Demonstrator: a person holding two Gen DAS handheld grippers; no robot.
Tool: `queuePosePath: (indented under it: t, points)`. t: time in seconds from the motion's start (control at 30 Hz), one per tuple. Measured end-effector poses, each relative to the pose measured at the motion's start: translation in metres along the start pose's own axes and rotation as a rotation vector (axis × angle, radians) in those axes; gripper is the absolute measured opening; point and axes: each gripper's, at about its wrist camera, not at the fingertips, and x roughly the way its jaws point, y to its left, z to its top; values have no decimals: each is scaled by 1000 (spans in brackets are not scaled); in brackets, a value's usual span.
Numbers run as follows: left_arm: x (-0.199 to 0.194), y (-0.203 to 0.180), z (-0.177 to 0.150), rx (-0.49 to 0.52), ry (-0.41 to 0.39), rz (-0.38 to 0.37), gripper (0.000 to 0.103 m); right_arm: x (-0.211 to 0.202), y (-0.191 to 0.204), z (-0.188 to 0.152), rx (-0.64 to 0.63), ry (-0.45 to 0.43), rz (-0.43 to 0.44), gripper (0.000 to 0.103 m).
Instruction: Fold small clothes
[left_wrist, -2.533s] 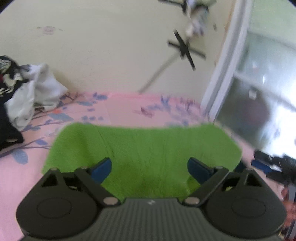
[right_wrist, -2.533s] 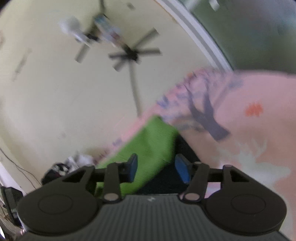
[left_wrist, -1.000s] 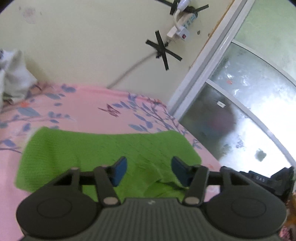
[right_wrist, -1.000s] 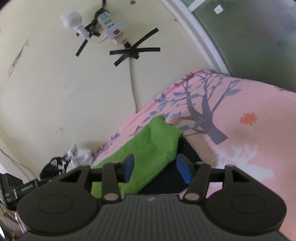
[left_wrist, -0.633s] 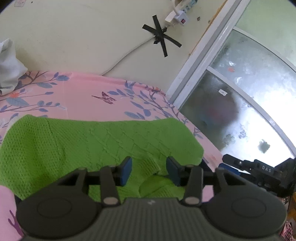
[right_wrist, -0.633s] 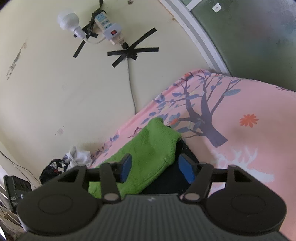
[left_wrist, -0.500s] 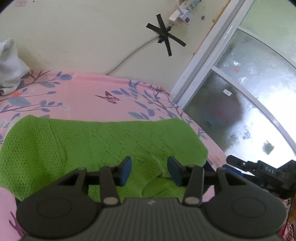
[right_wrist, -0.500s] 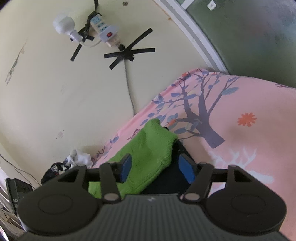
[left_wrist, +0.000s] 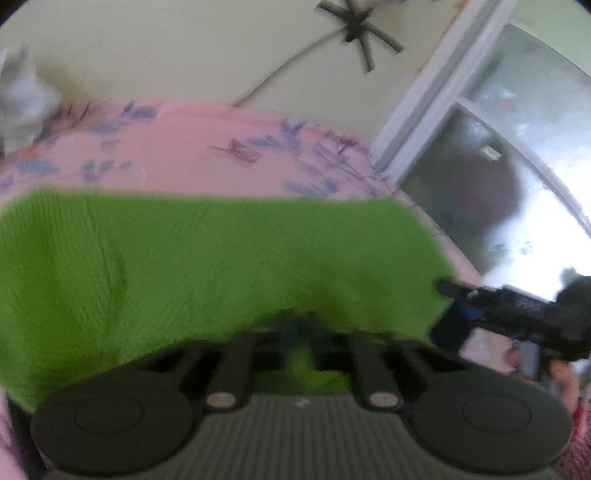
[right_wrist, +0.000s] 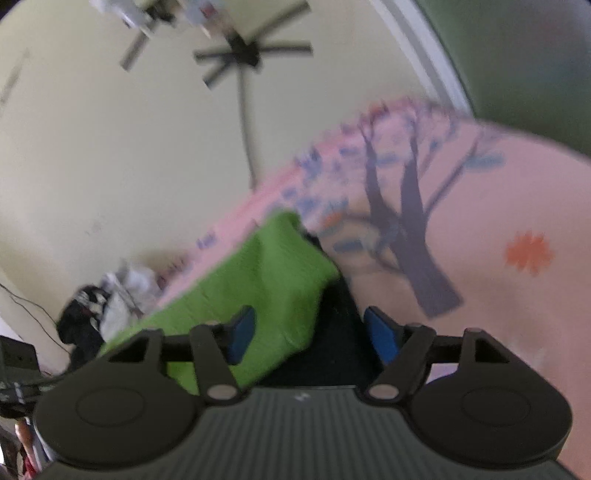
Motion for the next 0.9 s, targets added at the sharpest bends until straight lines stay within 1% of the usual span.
queuePosePath:
  t: [0.03,0.07,0.1,0.17,0.23,0.3,0.33,0.37,0.4,0.43,0.5,0.53,0.57,0.63,0.67,0.73,0.77,0.8,0.83,0.87,0.9]
  points:
    - [0,8,0,-32,-2,-34,6,5,3,0,29,44,27,38]
    - [0,14,3,-78,12,-58,6,5,8,1,53,52,41,37]
    - [0,19,6,-108,26,-70,6,3,18,4,38,51,58,33]
    - [-3,19,8,-112,33,-62,5,-9,55,12,-25,24,109,31]
    - [-17,16,7,-98,19,-61,5,-22,101,17,-125,-8,164,30]
    - [-54,24,4,-98,-83,-93,7,-27,152,16,-233,-6,225,29]
    - [-75,31,1,-105,-138,-97,12,-23,172,13,-277,2,237,29]
    - [-98,42,-2,-119,-194,-89,20,-17,196,5,-335,22,252,29]
    - [-120,53,-7,-134,-243,-67,23,-8,215,-4,-375,47,266,29]
    - [-141,66,-12,-150,-290,-27,28,2,229,-14,-402,73,282,29]
    - [-171,86,-21,-181,-351,64,34,31,257,-41,-453,154,316,29]
    - [-184,96,-26,-202,-372,105,39,46,266,-55,-467,195,320,29]
    - [-189,103,-30,-221,-382,123,43,61,271,-69,-475,233,319,29]
    - [-193,117,-37,-259,-378,126,47,89,279,-97,-505,305,295,28]
    - [-189,120,-38,-272,-366,123,53,102,279,-112,-534,326,267,28]
    - [-179,120,-37,-282,-332,115,56,99,277,-120,-586,260,287,29]
    - [-176,117,-36,-271,-321,105,56,94,278,-118,-608,267,292,35]
    - [-173,115,-33,-257,-315,96,57,86,277,-114,-618,284,313,49]
    - [-168,109,-30,-241,-312,90,58,72,275,-107,-627,291,340,48]
    - [-163,103,-24,-226,-307,88,58,60,275,-102,-642,277,353,46]
    - [-158,98,-19,-215,-298,93,57,48,274,-95,-656,245,352,44]
